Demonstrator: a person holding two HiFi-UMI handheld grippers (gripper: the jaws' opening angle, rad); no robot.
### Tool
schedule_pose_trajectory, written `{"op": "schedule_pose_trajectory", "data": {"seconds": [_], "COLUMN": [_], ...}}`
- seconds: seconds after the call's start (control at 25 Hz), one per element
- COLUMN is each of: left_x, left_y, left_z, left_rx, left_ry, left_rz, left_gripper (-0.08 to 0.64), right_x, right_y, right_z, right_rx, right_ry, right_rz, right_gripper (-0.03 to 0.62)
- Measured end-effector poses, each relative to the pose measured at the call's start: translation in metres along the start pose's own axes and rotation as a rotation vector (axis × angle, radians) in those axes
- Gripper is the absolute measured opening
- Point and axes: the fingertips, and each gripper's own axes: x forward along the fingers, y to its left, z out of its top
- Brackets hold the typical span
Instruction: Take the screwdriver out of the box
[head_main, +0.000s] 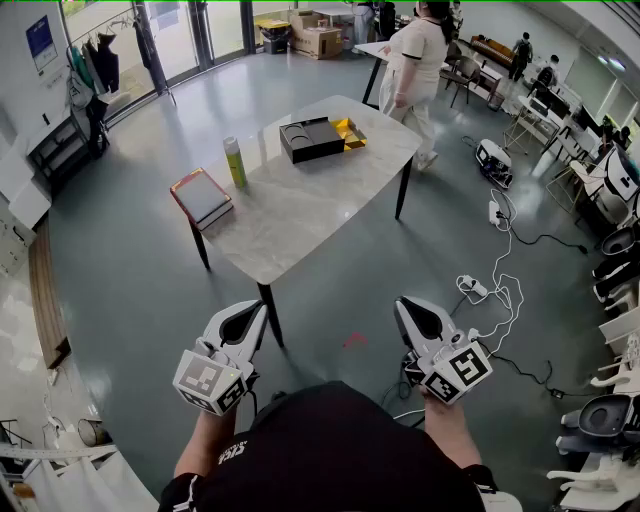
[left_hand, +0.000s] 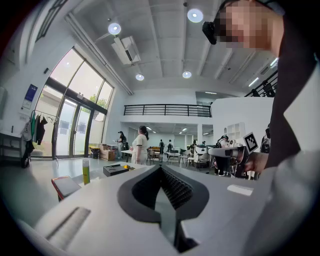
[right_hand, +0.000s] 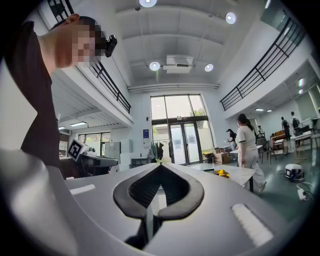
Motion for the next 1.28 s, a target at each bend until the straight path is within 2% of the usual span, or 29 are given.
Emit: {"op": "schedule_pose_trajectory", "data": {"seconds": [0.44, 0.64, 0.84, 1.04, 1.28], "left_x": [0.013, 0.03, 0.053, 0.073, 0.098], "left_y": [-0.032, -0.071, -0.114, -0.127, -0.137], "left_z": [-0.001, -0.003, -0.022, -0.034, -0.044], "left_rx": [0.029, 0.035, 0.04, 0.002, -0.004], "left_ry": [0.013, -0.012, -0.009, 0.033, 0.069], "left_rz": [0.009, 0.011, -0.022, -0.051, -0.097], "left_gripper": [0.002, 0.002, 0.002, 0.002, 0.002], "right_x": [-0.025, -0.046, -0.056, -0.075, -0.091], "right_y": [-0.018, -0.022, -0.014, -0.026, -0.057], "right_z": [-0.007, -0.008, -0.036, -0.043, -0.048], "right_rx": [0.05, 0.101, 0.084, 0.113, 0.139], "right_ry": [-0.001, -0.025, 0.028, 0.022, 0.016], "right_rz": [0.019, 0.058, 0.098, 0.069, -0.008], "right_gripper": [0.012, 0.014, 0.014, 0.014, 0.014]}}
